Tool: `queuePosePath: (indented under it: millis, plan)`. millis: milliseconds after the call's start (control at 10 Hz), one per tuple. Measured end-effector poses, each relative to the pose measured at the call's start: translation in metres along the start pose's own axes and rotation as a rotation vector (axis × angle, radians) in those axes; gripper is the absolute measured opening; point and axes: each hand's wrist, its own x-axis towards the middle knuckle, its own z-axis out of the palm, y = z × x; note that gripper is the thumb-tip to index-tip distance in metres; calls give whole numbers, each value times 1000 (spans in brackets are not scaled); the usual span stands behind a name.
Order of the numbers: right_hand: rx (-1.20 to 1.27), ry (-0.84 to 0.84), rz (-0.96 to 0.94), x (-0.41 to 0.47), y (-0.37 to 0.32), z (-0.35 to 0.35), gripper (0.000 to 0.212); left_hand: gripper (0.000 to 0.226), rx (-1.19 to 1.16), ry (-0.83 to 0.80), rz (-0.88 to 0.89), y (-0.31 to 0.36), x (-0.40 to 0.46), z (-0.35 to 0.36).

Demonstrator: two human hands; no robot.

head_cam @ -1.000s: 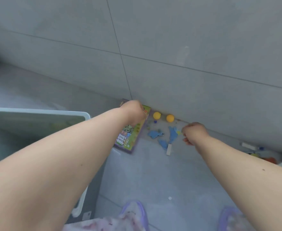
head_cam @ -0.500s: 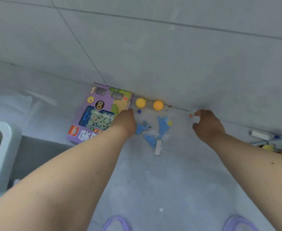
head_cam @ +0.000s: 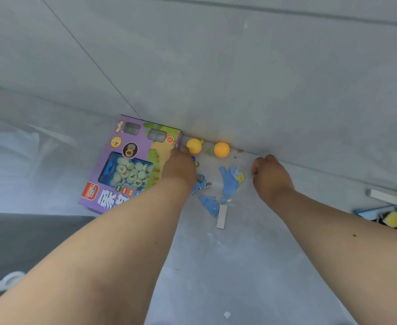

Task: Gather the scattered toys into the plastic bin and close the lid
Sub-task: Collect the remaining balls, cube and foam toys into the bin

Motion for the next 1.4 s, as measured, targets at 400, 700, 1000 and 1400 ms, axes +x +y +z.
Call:
queuePosePath:
  millis: [400,700,1000,1400]
  plan:
    - [256,-71,-243,-10,-76,20,32,16,-1021,-4,-304,-4,-8,-1]
    - [151,30,-176,-1,-69,21,44,13,-827,-74,-259,-3,-18,15]
    - [-319,16,-425,6,-90,19,56,20,-464,-114,-103,6,-14,25]
    - [-219,-52,-472,6,-84,28,34,12,-1036,-173,-252,4,-11,31]
